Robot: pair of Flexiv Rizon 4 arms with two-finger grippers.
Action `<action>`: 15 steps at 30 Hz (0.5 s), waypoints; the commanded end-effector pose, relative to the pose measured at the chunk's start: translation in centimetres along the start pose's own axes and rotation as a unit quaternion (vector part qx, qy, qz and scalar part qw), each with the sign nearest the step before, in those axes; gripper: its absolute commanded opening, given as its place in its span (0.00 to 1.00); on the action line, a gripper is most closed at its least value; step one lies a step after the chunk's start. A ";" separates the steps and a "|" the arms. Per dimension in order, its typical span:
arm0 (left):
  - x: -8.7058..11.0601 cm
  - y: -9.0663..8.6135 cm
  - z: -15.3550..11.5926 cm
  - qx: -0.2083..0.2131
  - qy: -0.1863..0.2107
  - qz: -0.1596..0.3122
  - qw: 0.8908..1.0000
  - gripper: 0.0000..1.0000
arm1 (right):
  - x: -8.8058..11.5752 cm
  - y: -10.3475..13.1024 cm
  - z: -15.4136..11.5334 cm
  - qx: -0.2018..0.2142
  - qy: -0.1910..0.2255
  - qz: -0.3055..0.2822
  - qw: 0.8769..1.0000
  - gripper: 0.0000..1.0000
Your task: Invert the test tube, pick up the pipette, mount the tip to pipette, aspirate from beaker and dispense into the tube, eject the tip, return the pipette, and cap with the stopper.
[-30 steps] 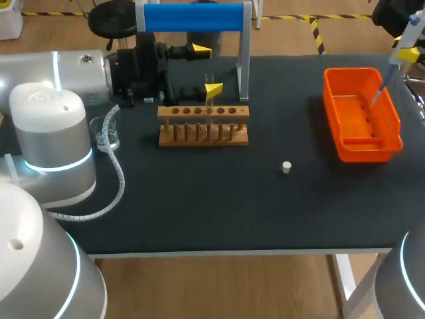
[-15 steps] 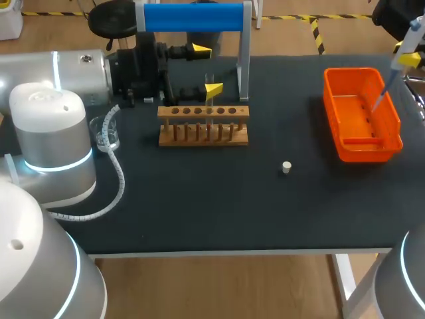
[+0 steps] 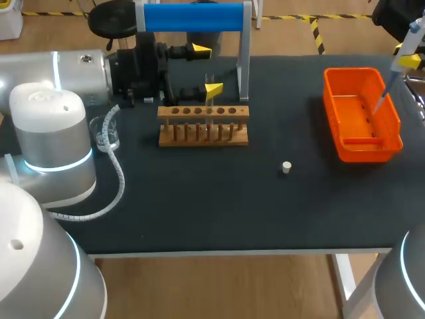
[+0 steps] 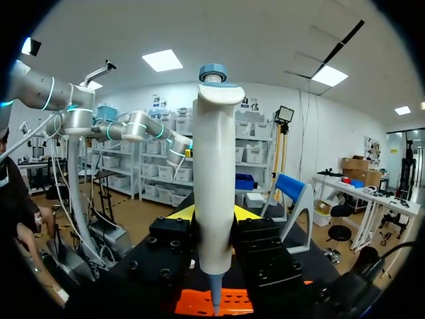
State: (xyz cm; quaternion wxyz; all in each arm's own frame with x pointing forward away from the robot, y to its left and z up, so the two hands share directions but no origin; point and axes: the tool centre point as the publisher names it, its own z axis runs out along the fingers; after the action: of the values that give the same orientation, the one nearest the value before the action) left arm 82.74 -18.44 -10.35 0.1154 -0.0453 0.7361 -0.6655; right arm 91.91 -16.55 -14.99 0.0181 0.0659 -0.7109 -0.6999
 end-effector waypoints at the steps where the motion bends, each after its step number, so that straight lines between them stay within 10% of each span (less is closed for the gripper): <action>1: 0.1 0.1 -0.1 0.001 0.000 0.000 1.000 1.00 | 0.0 0.0 0.0 0.001 -0.005 0.001 1.000 0.00; 15: 0.1 0.1 -0.1 0.001 0.000 0.000 1.000 1.00 | 0.0 0.0 0.0 0.004 -0.012 0.001 1.000 0.00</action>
State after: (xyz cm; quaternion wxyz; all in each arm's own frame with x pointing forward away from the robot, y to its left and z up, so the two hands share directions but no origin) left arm 82.74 -18.44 -10.35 0.1154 -0.0453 0.7361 -0.6655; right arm 92.12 -16.71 -15.09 0.0122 0.0585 -0.7123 -0.6994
